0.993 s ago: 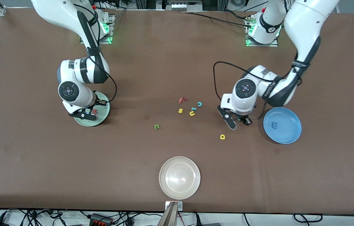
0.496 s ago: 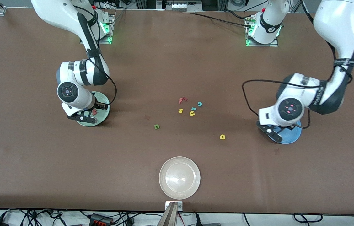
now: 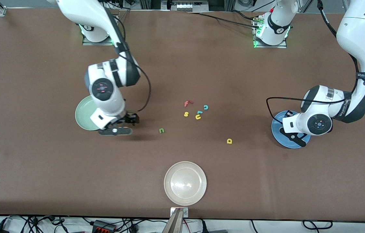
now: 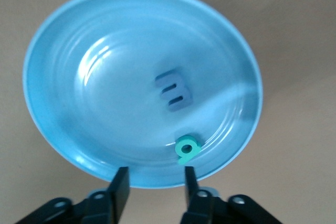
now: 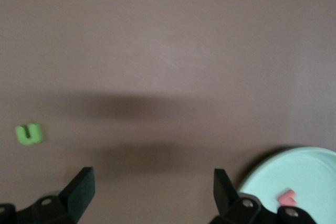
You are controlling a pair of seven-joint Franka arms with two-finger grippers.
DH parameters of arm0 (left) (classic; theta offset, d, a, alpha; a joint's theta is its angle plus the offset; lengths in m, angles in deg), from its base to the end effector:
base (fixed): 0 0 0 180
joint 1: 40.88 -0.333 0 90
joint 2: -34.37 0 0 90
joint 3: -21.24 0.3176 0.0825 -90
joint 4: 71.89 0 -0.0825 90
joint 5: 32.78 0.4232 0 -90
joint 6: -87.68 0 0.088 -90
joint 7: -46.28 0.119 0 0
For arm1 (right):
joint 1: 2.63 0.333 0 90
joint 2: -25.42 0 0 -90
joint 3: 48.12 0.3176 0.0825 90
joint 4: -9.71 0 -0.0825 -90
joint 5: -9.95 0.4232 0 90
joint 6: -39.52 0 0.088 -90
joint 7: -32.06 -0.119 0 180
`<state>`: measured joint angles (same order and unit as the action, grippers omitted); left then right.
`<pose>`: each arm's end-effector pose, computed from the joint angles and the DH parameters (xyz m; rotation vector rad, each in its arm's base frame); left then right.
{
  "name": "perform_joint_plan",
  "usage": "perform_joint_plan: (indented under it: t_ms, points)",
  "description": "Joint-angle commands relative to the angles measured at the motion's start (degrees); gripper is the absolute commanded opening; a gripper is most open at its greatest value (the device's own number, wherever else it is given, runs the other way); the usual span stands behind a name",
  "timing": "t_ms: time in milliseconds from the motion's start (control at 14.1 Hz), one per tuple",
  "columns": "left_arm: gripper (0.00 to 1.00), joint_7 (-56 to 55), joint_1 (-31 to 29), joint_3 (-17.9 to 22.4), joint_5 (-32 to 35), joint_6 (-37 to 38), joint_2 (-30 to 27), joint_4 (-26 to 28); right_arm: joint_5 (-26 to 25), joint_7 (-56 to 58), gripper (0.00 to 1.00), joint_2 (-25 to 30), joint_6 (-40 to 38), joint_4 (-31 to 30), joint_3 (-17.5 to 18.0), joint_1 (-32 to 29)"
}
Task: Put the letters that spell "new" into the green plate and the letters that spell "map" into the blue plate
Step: 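Grasp the green u with the right gripper while the left gripper reaches yellow a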
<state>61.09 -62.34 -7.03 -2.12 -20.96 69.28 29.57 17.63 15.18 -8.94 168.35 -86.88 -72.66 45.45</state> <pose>0.6409 -0.0218 0.1892 -2.7889 0.9122 0.5778 0.6372 0.3122 0.2436 3.0202 0.1535 0.0979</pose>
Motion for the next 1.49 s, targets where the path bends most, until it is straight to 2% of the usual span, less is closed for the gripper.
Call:
perform_joint_plan:
  t_ms: [0,213,355,567,709,851,1064,1348,1418]
  points:
    - [1.0,-0.7,-0.6,-4.8,-1.1,0.7,-2.0,-1.4,0.5,2.2,0.91,-6.1,-0.2,6.4,3.3,-0.4]
    - [1.0,-1.3,0.0,-6.7,-5.1,1.0,-2.6,-5.3,0.7,1.9,0.87,-10.5,-0.2,13.3,6.7,0.0]
    - [1.0,-7.0,2.0,-7.0,-7.8,1.0,-2.0,-8.3,0.8,1.8,0.84,-12.1,-0.1,15.5,7.1,0.0]
    - [1.0,-19.5,6.7,-7.0,-8.9,1.0,-1.4,-10.8,0.9,1.9,0.78,-13.3,1.9,15.6,8.3,-1.0]
    - [1.0,-22.6,7.5,-7.0,-8.9,1.8,-1.4,-10.6,0.9,1.9,0.69,-14.8,3.8,15.6,8.4,-0.8]
    - [1.0,-25.0,7.3,-7.0,-8.9,3.1,-0.9,-10.5,0.9,1.9,0.64,-15.6,5.6,15.6,9.5,-1.1]
    - [1.0,-34.0,9.6,-7.0,-8.9,3.0,0.2,-10.5,0.9,1.8,0.63,-16.7,7.0,15.6,9.9,-1.1]
    - [1.0,-34.2,9.5,-7.0,-8.9,3.1,0.3,-10.6,0.9,1.9,0.58,-17.4,7.4,15.6,9.9,-1.1]
    - [1.0,-34.2,9.5,-7.1,-8.9,3.3,0.2,-10.6,0.9,1.9,0.48,-17.4,7.4,15.6,10.0,-1.1]
